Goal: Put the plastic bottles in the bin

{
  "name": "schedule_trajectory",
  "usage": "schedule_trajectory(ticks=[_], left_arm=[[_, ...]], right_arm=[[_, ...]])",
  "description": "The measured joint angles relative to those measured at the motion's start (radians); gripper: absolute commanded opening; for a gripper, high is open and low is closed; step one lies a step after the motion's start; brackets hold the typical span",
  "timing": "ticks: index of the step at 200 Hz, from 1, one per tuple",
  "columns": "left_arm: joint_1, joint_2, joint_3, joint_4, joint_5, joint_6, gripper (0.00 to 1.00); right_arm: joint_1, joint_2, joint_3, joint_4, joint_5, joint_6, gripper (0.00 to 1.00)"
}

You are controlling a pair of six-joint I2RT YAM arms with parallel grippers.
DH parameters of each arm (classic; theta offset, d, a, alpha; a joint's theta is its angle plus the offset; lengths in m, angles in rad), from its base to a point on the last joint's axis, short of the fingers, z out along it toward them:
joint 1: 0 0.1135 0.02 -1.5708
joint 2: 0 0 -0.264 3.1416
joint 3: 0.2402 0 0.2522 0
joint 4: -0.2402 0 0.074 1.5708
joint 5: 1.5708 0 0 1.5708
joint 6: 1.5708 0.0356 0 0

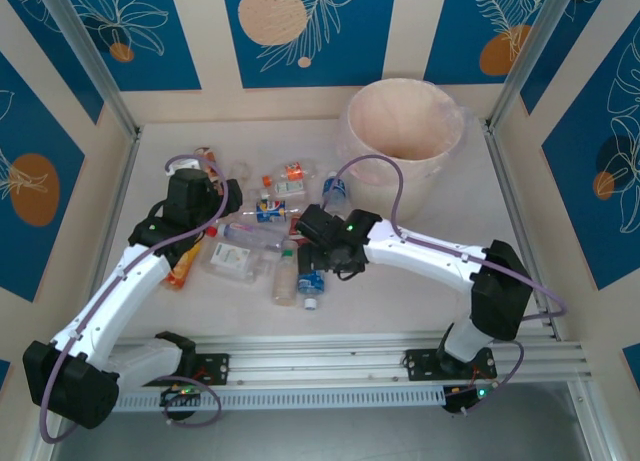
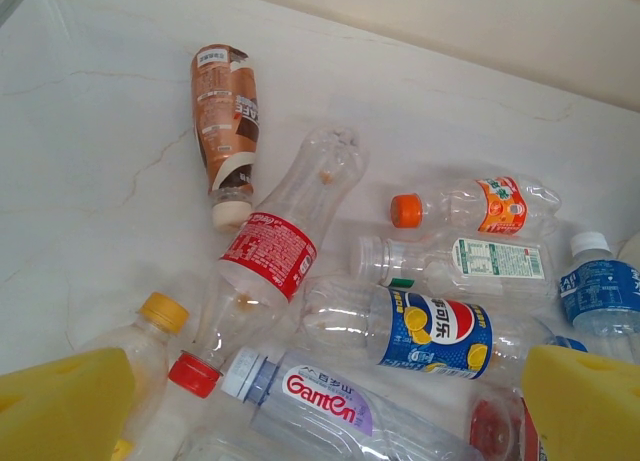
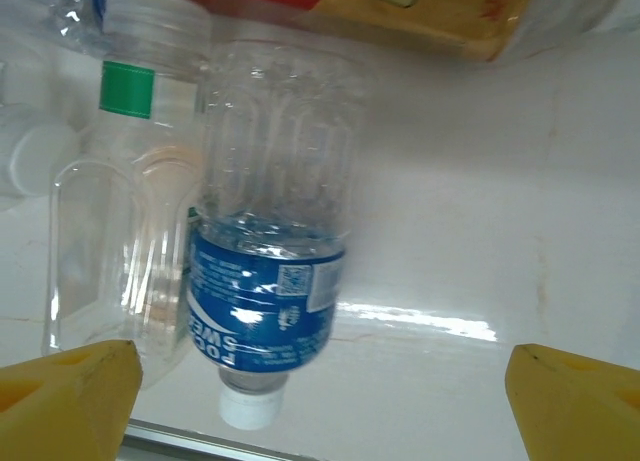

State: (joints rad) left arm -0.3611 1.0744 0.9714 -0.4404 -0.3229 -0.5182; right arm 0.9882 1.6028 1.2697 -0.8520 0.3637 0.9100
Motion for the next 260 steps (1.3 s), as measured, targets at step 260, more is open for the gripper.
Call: schedule_trajectory(ticks=[260], left_arm=[[0.000,0.029,-0.010,0.005,0.000,0.000,1.00]], right_arm=[[-0.113,0.230,-0.055,0.127,-0.130,-0.028,0.76]])
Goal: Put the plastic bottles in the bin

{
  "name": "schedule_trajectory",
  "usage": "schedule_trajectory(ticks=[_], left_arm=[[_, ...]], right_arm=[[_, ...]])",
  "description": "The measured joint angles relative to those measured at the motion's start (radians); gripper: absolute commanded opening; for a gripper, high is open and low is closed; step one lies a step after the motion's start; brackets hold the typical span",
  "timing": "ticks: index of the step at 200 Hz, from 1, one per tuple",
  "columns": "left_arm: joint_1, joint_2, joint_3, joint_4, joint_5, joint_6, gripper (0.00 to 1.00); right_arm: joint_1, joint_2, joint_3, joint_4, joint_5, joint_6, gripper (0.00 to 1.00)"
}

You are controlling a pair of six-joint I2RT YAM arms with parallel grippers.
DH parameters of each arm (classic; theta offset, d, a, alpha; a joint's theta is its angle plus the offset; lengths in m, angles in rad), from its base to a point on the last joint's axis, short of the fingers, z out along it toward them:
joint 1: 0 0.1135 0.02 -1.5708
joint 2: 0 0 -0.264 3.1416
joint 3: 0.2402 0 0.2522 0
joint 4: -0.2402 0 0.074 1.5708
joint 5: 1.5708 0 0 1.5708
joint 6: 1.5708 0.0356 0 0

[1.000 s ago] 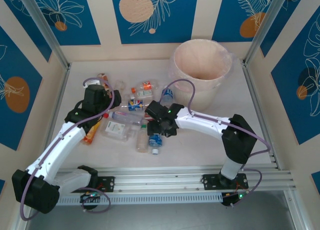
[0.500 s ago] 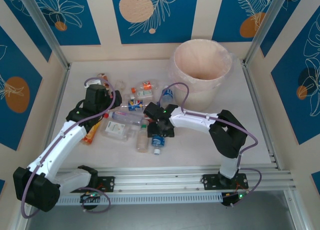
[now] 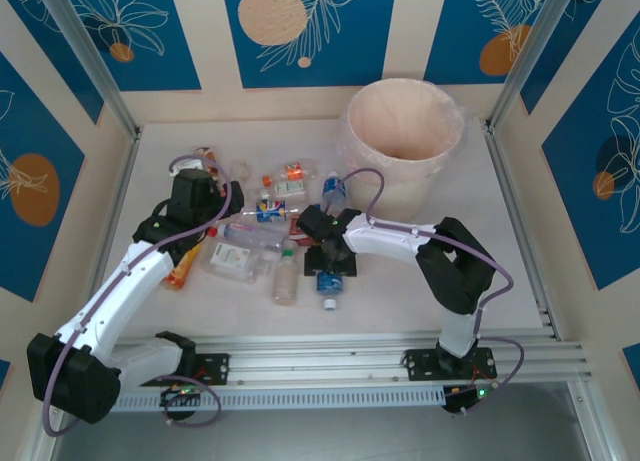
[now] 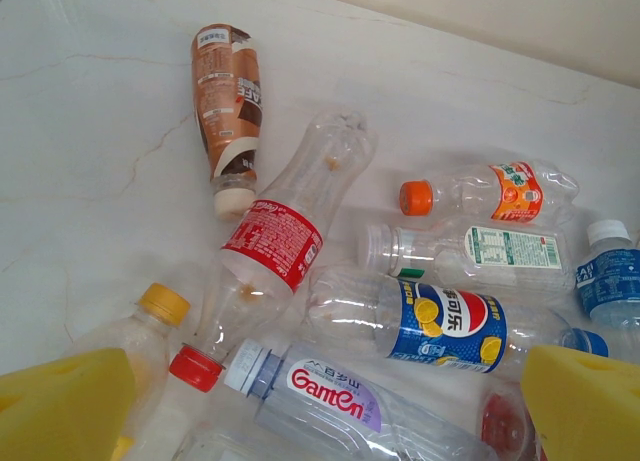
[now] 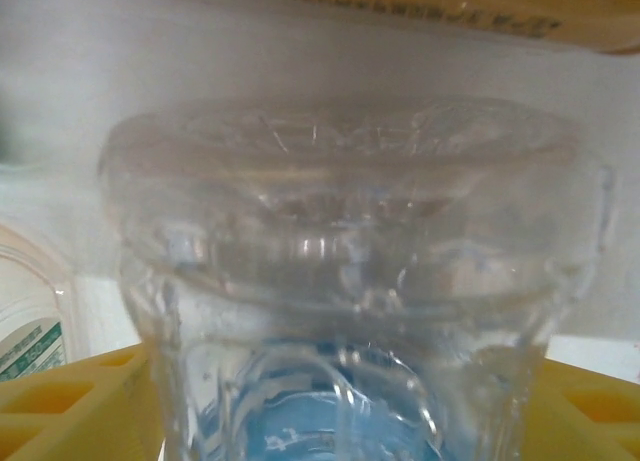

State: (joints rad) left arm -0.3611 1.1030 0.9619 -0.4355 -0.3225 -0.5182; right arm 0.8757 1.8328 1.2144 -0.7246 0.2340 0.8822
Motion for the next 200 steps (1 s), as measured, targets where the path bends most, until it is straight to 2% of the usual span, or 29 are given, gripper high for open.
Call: schedule_trajectory(ticks=[31,93,118,147,200], left_arm=[[0.000,0.000,0.000,0.000,0.000,0.000,1.00],[0.000,0.000,0.000,0.000,0.000,0.000,1.00],[0.000,0.000,0.000,0.000,0.000,0.000,0.99],[0.000,0.000,0.000,0.000,0.000,0.000,0.99],[0.000,0.000,0.000,0.000,0.000,0.000,0.99]], right_arm=[[0.000,0.025,0.002,-0.002,-0.008,-0.009,0.61],[0.039,0.021,0.030,-0.069,0.022,-0.019,0.48],[0.080,-0.014,0.071,-0.127,0.047,-0.026,0.45],[0.108,-0.125,0.143,-0.177,0.070,-0.050,0.43],[0.078,-0.302,0.327,-0.196,0.150,-0.160,0.43]])
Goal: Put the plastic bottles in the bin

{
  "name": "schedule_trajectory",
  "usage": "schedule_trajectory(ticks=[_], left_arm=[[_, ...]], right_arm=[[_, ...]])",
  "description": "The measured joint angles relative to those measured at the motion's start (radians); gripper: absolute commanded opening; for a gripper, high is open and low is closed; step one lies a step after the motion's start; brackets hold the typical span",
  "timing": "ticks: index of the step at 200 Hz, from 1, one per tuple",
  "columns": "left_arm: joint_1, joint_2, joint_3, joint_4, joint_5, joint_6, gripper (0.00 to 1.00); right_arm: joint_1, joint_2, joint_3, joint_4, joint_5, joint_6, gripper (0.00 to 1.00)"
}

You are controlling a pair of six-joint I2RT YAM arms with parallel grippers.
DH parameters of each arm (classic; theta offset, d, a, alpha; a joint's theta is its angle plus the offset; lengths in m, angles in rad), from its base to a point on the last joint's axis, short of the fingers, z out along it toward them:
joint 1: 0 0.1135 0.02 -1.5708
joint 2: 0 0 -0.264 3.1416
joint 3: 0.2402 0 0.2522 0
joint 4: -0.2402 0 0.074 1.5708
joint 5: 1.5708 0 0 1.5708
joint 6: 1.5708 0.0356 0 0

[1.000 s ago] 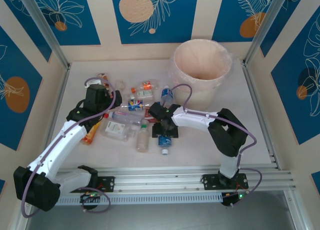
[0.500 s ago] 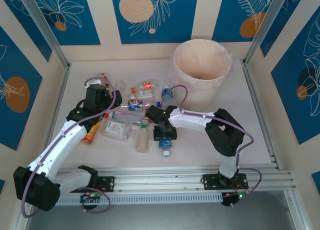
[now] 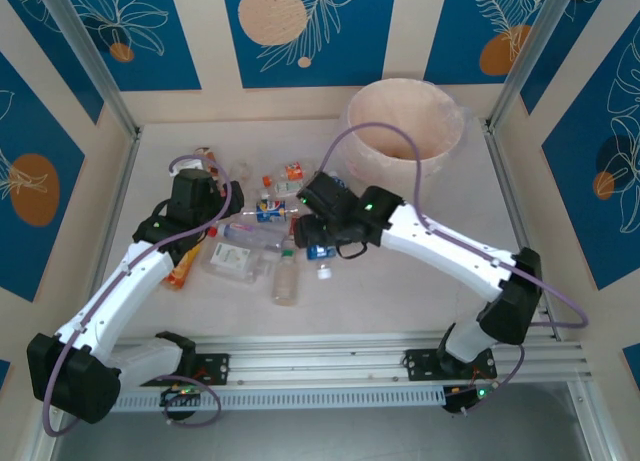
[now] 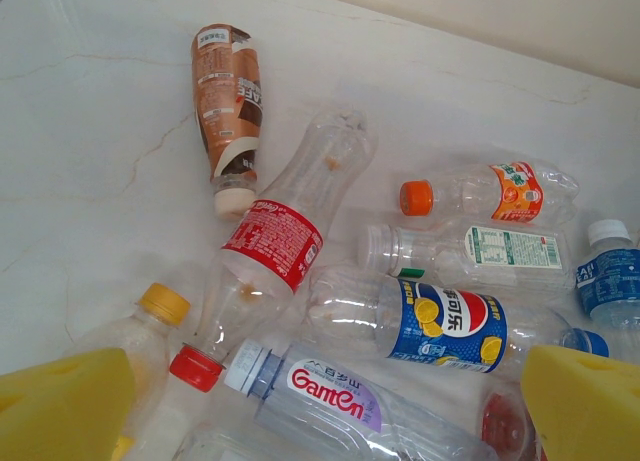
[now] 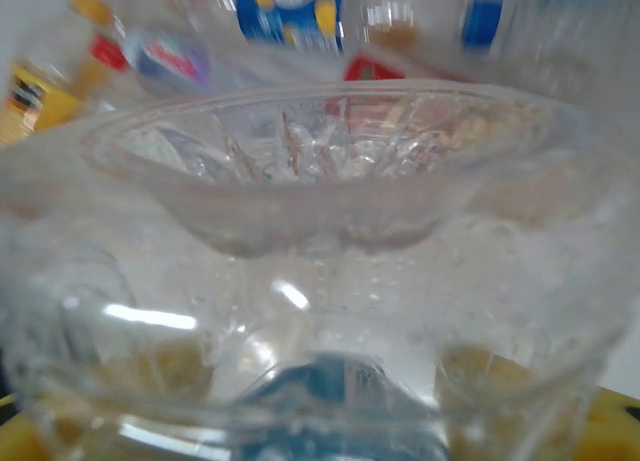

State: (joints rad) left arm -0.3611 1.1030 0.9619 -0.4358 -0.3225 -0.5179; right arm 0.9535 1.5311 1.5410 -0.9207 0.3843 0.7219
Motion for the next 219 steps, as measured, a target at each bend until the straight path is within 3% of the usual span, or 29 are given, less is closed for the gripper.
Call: schedule_trajectory(ticks=[62,134,219], left_arm=[[0.000,0.000,0.000,0.000,0.007,0.000,1.00],[0.000,0.000,0.000,0.000,0.011,0.000,0.99],[0.000,0.000,0.000,-0.001,0.015,0.000,1.00]], right_arm=[[-0.195,0.013,0.237,0.060,0.102,-0.203,0.43],[-0.401,0.256,0.599,0.140,0.195,-0.357,0.42],[-0.515,0.341,0.646,0.180,0.339,-0.383,0.41]])
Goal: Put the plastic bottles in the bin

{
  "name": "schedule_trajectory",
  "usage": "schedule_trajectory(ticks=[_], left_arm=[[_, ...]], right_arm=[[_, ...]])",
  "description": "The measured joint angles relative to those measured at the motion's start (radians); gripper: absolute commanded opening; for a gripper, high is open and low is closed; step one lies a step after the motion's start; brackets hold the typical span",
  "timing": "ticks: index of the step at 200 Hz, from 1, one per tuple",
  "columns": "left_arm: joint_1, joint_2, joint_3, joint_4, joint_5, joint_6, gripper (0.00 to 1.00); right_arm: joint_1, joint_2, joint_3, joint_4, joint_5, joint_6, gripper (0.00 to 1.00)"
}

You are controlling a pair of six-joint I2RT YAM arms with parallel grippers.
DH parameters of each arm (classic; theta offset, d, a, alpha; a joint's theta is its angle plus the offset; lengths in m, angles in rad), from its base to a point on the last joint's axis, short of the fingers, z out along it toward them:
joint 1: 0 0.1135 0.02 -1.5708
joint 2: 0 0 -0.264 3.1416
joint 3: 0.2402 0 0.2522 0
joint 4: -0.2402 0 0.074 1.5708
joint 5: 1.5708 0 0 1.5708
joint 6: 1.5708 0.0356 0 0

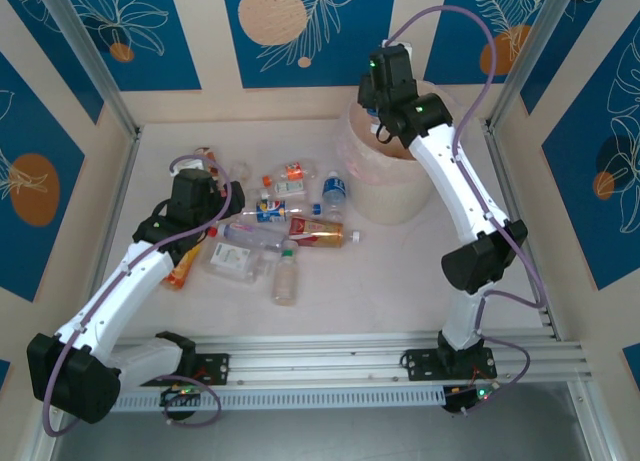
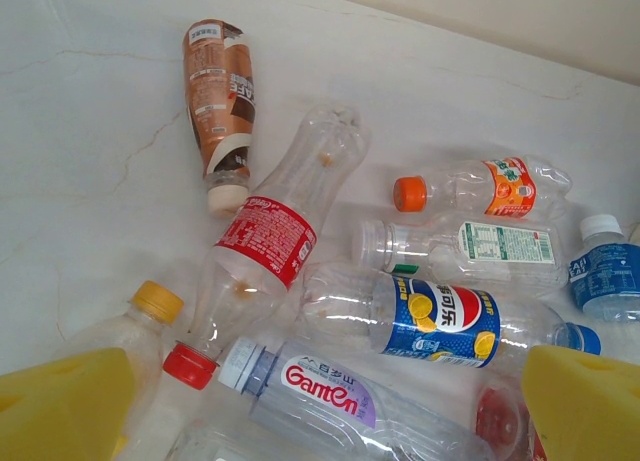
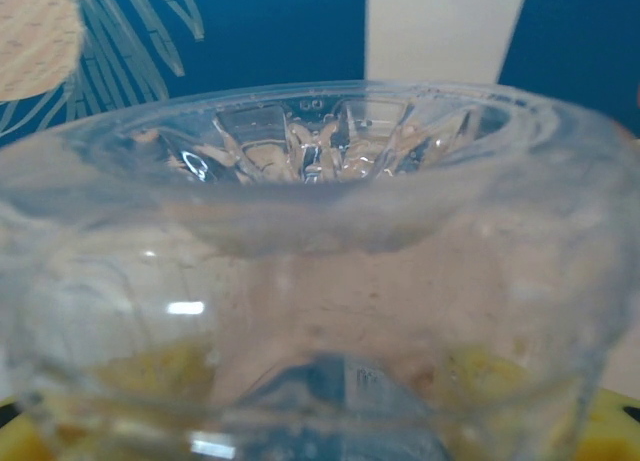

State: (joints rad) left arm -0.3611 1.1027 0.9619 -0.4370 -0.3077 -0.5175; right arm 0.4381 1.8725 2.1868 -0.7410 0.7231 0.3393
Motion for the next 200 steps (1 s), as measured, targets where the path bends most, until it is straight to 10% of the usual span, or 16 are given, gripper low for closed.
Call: schedule_trajectory(ticks=[200], left_arm=[[0.000,-0.004,0.000,-0.015,-0.001,0.003,1.00]], right_arm=[[-0.166,0.143,-0.141,-0.159,-0.069,0.027,0.43]])
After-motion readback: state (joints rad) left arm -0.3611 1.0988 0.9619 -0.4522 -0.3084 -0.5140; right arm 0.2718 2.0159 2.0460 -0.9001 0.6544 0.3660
